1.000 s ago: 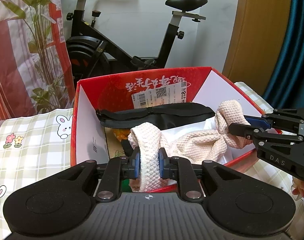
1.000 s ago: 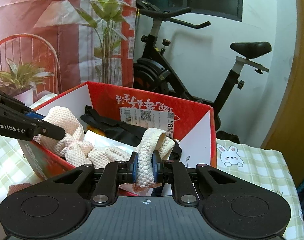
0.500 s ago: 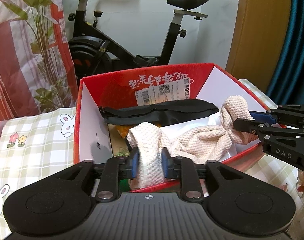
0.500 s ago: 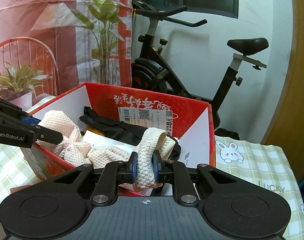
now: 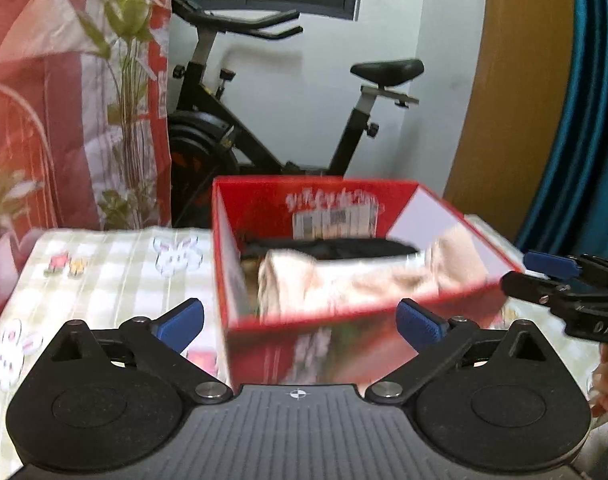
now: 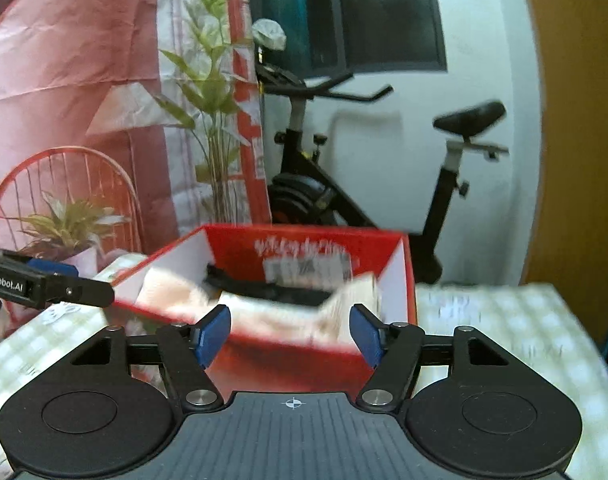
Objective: Organize soft objects
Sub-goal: 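Move both grippers back to the pink knit towel on the table, then close both grippers on the pink towel's ends and gather it, then lift the pink towel with both grippers and carry it over the box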
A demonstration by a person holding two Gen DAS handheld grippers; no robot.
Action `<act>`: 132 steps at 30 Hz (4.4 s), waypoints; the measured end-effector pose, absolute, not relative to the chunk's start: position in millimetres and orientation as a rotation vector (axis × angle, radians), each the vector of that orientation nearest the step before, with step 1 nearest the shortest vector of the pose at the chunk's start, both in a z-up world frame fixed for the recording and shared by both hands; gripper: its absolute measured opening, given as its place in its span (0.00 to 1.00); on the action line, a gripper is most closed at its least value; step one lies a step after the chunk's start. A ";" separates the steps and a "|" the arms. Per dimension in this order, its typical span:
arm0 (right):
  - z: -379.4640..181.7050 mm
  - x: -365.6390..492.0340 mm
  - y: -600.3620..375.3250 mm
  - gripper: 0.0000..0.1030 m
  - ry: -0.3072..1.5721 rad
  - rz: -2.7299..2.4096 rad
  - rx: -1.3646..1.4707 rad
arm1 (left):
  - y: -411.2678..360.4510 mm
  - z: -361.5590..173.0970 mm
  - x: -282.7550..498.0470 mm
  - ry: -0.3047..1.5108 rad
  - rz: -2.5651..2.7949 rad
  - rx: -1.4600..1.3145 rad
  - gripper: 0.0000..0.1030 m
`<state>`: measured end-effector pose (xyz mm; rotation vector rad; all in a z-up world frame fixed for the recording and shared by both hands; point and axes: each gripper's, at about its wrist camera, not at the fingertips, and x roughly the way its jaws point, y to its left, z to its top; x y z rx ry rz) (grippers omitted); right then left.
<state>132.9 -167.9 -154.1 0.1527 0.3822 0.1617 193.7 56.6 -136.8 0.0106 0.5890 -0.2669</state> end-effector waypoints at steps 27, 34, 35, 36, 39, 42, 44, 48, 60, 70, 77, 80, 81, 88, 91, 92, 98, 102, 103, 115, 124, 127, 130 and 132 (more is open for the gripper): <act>-259.8 107.6 -155.9 0.83 0.777 0.124 0.254 | 60.5 -245.5 169.6 0.806 -0.289 -0.085 0.65; -258.1 121.6 -143.7 0.83 0.770 0.192 0.253 | 53.1 -244.5 150.9 0.798 -0.316 -0.102 0.56; -258.3 123.3 -141.6 0.83 0.765 0.200 0.249 | 52.9 -244.4 147.9 0.796 -0.318 -0.101 0.55; -258.5 124.2 -140.1 0.83 0.759 0.205 0.250 | 48.4 -246.9 143.5 0.792 -0.318 -0.096 0.54; -259.4 122.6 -139.6 0.82 0.742 0.207 0.256 | 46.8 -248.6 139.8 0.779 -0.318 -0.073 0.53; -258.9 115.0 -143.8 0.80 0.730 0.207 0.274 | 45.6 -249.1 137.8 0.771 -0.318 -0.064 0.53; -260.0 106.8 -146.2 0.82 0.711 0.177 0.281 | 47.0 -249.6 137.1 0.768 -0.319 -0.066 0.53; -258.8 98.8 -154.1 0.98 0.680 0.106 0.296 | 47.7 -250.0 136.5 0.762 -0.321 -0.066 0.53; -265.3 104.2 -151.6 1.00 0.713 0.040 0.267 | 52.6 -251.6 135.3 0.750 -0.330 -0.093 0.53; -266.9 103.4 -151.9 1.00 0.701 0.040 0.288 | 55.4 -252.0 133.8 0.740 -0.342 -0.106 0.53; -266.4 103.7 -141.0 0.89 0.696 0.150 0.244 | 53.8 -252.4 133.9 0.738 -0.344 -0.102 0.54; -265.7 102.3 -145.1 0.79 0.680 0.160 0.272 | 53.3 -252.5 133.9 0.738 -0.344 -0.102 0.54; -265.8 101.8 -146.8 0.78 0.675 0.164 0.284 | 53.4 -252.5 133.8 0.738 -0.344 -0.101 0.54; -266.4 99.9 -147.0 0.56 0.662 0.184 0.288 | 52.4 -252.4 133.7 0.737 -0.344 -0.096 0.55; -266.3 99.2 -145.1 0.44 0.661 0.206 0.286 | 52.7 -252.6 133.7 0.737 -0.344 -0.095 0.55; -266.3 99.2 -144.5 0.39 0.661 0.213 0.287 | 52.7 -252.7 133.7 0.737 -0.344 -0.096 0.55; -261.1 97.7 -147.9 0.18 0.640 0.262 0.341 | 58.6 -252.1 137.1 0.758 -0.344 -0.139 0.21; -246.4 93.4 -147.8 0.17 0.574 0.288 0.331 | 57.6 -243.5 134.5 0.722 -0.346 -0.130 0.21; -242.3 92.7 -147.8 0.17 0.561 0.291 0.327 | 57.5 -240.2 133.0 0.709 -0.346 -0.128 0.21; -193.2 88.2 -159.4 0.16 0.435 0.302 0.354 | 54.2 -170.7 125.3 0.543 -0.368 -0.137 0.21; -130.8 118.2 -181.5 0.16 0.328 0.306 0.370 | 42.1 -105.9 149.6 0.418 -0.396 -0.133 0.21; -113.6 140.3 -186.5 0.16 0.297 0.299 0.342 | 36.0 -90.0 169.4 0.390 -0.393 -0.112 0.21; -105.9 168.7 -190.3 0.16 0.296 0.281 0.340 | 31.8 -82.6 197.6 0.398 -0.379 -0.100 0.21; -105.9 189.9 -192.5 0.16 0.312 0.264 0.345 | 28.4 -81.6 216.4 0.414 -0.364 -0.093 0.21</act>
